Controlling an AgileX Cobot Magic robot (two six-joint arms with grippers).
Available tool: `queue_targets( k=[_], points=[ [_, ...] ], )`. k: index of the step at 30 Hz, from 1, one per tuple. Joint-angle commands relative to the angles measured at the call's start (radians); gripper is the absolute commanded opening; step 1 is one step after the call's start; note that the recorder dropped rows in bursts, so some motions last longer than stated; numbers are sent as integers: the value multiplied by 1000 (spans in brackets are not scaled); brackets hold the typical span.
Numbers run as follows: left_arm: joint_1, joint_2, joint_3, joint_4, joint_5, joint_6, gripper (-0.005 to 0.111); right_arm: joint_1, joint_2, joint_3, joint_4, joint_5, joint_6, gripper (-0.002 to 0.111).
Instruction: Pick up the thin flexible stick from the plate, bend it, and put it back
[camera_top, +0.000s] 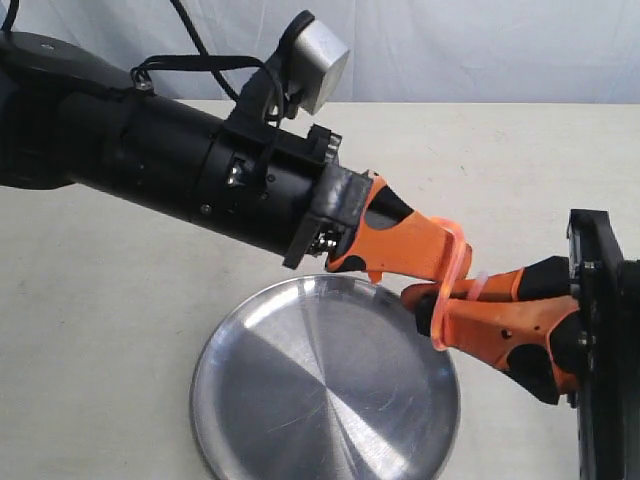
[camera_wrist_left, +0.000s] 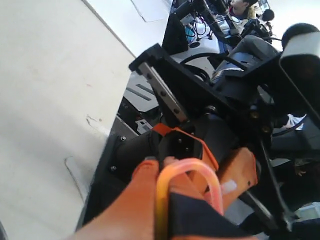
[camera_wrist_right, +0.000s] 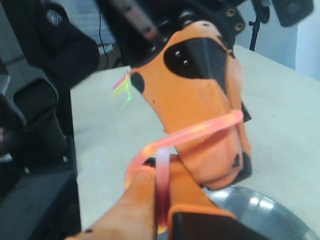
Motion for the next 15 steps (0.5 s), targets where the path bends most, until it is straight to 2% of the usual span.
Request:
queue_targets(
  k=[1, 5, 15],
  points=[
    [-1, 2, -6, -34, -34, 99, 0, 5, -4, -4, 67, -9, 188, -1],
    [-1, 2, -6, -43, -39, 192, 0, 5, -4, -4, 115, -32, 425, -1],
    [-1, 2, -6, -45, -35, 392, 0, 5, 73, -6, 121, -48, 797, -1]
  ],
)
